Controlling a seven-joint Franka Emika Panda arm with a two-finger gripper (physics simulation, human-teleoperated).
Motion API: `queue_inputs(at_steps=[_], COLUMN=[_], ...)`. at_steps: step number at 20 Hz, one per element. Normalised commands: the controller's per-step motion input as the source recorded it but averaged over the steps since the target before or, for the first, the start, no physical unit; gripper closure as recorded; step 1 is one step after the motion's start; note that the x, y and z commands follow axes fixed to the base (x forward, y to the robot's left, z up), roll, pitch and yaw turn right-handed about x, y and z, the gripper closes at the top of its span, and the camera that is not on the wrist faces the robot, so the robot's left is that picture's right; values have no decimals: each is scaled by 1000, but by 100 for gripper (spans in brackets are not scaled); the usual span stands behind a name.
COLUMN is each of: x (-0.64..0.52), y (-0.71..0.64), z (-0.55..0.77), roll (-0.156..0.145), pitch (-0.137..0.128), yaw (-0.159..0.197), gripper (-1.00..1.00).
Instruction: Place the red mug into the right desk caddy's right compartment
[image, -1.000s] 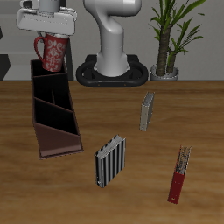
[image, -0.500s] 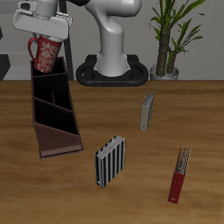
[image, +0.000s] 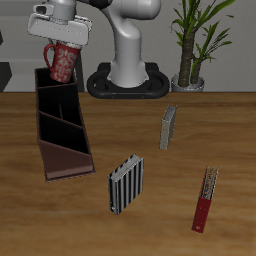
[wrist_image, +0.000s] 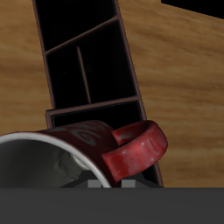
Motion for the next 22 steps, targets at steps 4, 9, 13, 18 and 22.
queue_inputs(at_steps=[4,9,13,18,22], x=[-149,-161,110,166,133], y=[46,-155,-146,-162,58], z=[-25,54,-12,22,-32], roll=[13,-35,-23,-30,13], pitch=[-9,-18,18,40,47], yaw=[40,29,40,40,117], gripper=[100,100,100,100,100])
